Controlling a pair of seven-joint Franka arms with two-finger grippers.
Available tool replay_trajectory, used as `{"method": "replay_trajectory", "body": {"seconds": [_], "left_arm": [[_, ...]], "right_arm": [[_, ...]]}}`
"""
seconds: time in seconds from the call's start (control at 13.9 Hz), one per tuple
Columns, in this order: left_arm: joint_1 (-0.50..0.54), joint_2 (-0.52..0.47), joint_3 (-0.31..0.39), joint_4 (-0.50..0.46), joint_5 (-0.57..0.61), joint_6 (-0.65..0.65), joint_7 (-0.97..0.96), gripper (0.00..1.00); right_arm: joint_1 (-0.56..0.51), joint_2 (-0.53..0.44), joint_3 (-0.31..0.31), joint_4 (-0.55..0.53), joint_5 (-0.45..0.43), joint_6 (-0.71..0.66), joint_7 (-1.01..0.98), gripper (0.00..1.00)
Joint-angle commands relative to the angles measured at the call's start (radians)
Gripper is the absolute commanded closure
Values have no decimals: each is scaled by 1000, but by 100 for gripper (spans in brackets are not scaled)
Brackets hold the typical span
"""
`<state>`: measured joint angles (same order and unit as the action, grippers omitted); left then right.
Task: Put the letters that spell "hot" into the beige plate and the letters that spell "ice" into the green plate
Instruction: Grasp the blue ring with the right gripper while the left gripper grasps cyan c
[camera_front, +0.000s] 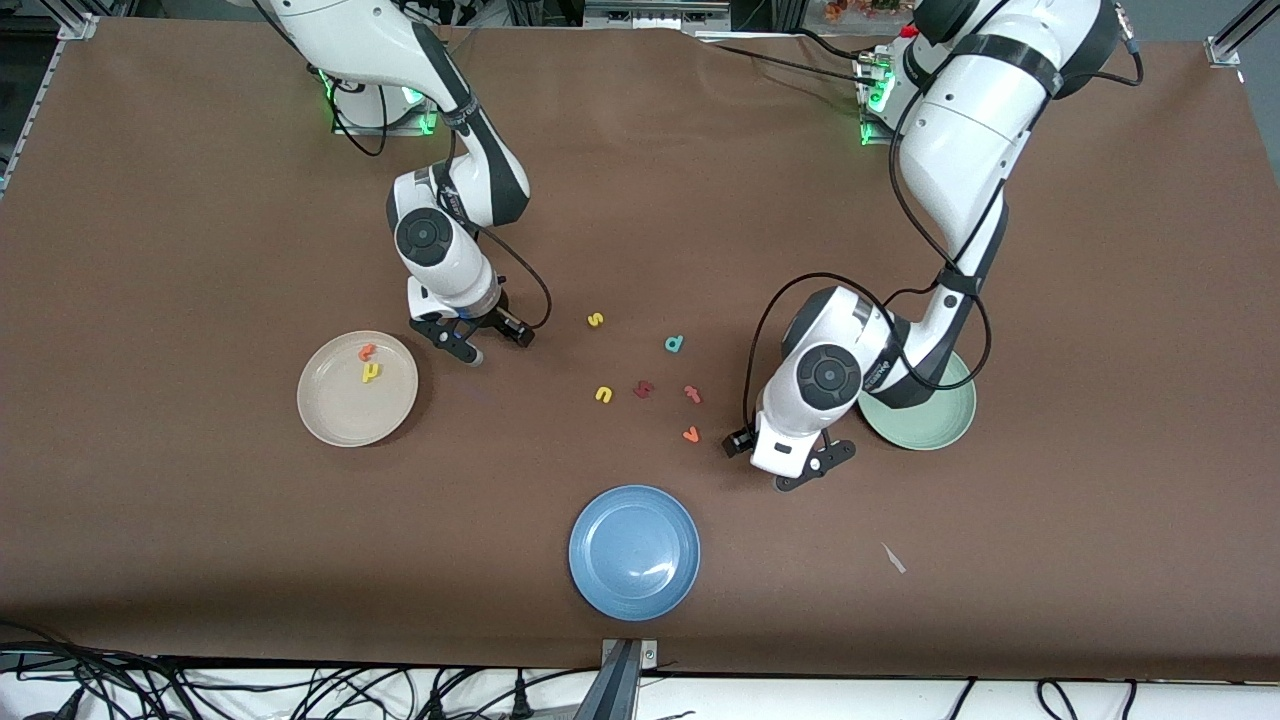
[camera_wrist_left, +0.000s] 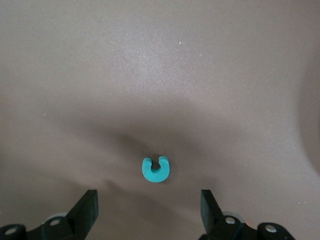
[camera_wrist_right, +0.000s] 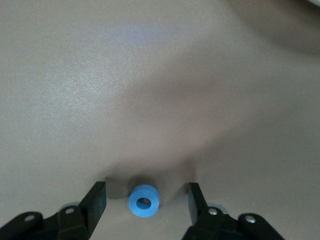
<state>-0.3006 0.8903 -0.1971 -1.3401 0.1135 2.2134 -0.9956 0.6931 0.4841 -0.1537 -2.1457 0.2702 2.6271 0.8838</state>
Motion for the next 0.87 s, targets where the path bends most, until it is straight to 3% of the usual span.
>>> {"method": "replay_trajectory", "body": {"seconds": [0.0, 0.22, 0.79], "left_arm": [[-9, 32, 27, 53, 12, -29, -6, 10], [-9, 58, 28, 93, 15, -29, -6, 19], [-22, 85, 33, 111, 18, -32, 2, 33]], "right_arm": [[11, -7, -3, -10, 18, 17, 4, 33], [11, -7, -3, -10, 18, 17, 12, 38], [11, -5, 9, -5, 18, 17, 35, 39]]}}
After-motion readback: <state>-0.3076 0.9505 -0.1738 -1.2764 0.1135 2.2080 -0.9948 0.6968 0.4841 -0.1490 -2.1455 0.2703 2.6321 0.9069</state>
